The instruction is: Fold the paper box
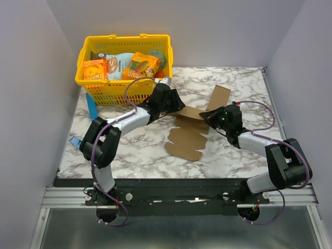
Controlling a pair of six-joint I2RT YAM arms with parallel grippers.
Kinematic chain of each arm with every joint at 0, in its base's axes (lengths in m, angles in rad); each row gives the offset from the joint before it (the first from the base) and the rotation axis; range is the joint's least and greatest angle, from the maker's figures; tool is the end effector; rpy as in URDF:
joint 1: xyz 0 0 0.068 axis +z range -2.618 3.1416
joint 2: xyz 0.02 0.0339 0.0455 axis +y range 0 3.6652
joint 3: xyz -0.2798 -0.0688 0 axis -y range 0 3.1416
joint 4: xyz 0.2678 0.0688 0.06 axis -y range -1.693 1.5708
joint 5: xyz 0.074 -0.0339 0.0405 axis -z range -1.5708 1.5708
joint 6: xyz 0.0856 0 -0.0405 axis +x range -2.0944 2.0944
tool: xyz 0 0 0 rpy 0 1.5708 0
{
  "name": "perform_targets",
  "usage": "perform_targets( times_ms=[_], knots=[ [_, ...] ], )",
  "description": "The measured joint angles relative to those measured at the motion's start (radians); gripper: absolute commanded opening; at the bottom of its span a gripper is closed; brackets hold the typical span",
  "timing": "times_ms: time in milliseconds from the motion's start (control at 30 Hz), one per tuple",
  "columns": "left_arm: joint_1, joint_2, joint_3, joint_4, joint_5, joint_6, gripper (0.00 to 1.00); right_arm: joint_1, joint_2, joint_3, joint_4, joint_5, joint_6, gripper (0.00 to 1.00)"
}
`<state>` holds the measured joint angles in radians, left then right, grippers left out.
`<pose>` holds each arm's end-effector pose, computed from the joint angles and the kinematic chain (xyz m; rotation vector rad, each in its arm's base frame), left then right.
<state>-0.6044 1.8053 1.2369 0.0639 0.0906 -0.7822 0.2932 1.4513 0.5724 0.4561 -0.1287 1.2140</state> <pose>0.3925 -0.2805 0.2151 -0.1374 2.2085 -0.9114 0.3306 0.1113 0.1582 0.8799 1.9770 1.0583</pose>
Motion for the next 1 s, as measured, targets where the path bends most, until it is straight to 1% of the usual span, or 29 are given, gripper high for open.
perform_targets(
  times_ms=[167,533,800,1000],
  knots=[
    [0.000,0.005,0.000,0.009,-0.002,0.000,0.52,0.000,0.000,0.000,-0.004,0.000,-0.002,0.14],
    [-0.013,0.047,-0.005,0.114,0.011,-0.013,0.52,0.000,-0.005,0.000,-0.012,0.000,-0.011,0.14],
    [-0.005,0.068,-0.097,0.169,0.037,-0.074,0.52,0.000,-0.006,0.000,-0.029,0.004,-0.019,0.14],
    [-0.003,0.069,-0.119,0.222,0.051,-0.101,0.54,0.000,-0.008,0.000,-0.032,0.007,-0.030,0.14]
  ],
)
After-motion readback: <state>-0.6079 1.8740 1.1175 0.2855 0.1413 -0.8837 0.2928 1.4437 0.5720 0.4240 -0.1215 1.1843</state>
